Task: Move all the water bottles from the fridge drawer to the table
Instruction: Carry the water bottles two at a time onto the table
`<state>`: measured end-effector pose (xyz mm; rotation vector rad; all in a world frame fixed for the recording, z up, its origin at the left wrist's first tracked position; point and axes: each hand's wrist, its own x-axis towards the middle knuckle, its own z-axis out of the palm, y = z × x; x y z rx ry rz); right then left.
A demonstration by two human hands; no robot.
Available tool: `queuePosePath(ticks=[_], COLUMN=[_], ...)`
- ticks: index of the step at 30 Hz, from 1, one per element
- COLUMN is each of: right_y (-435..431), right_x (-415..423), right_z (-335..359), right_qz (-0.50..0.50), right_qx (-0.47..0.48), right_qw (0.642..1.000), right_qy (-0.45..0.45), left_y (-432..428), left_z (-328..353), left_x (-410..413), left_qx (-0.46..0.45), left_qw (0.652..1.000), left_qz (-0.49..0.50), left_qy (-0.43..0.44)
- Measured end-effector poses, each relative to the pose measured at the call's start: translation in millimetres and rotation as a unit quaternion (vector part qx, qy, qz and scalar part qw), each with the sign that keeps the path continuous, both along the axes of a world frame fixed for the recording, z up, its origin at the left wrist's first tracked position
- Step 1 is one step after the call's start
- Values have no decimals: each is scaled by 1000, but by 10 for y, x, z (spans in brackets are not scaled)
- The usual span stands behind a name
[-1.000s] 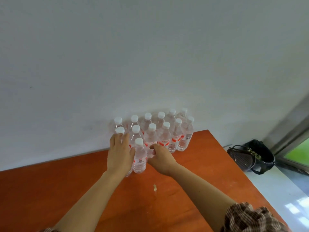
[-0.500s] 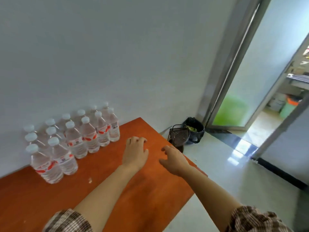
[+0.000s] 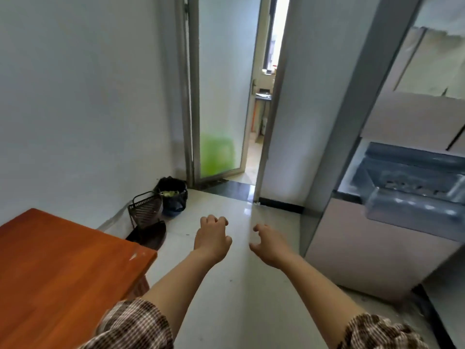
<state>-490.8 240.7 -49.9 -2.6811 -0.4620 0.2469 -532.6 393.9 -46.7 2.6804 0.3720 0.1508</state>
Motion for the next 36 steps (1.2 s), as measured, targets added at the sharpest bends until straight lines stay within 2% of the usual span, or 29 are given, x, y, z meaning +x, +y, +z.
queuePosePath(ticks=[6, 11, 15, 20, 26, 31, 36], right_y=[-1326, -2262, -2908, -3666, -4380, -4878, -5330], right_x=[426, 813, 1244, 1961, 2681, 3231, 3861], right_z=[69, 99, 132, 285, 391, 374, 262], right_qz=[-112, -180, -215, -248, -283, -288, -273], right_qx=[12, 4, -23, -65, -67, -78, -77], right_qw=[994, 984, 976, 966, 957, 954, 958], right_qy=[16, 16, 1, -17, -24, -30, -32], left_y=[-1219, -2141, -2866, -3685, -4401, -4879, -5273], left_z=[84, 39, 25, 63, 124, 44, -81], left_x=[733, 1395, 2036, 2908, 3726, 4204, 4736], left_qx=[19, 14, 29, 11, -6, -45, -43], left_qw=[994, 978, 965, 955, 941, 938, 941], left_qz=[-112, -205, -262, -298, -339, -342, -334], left_qy=[-1, -21, -1, 5, 10, 19, 40])
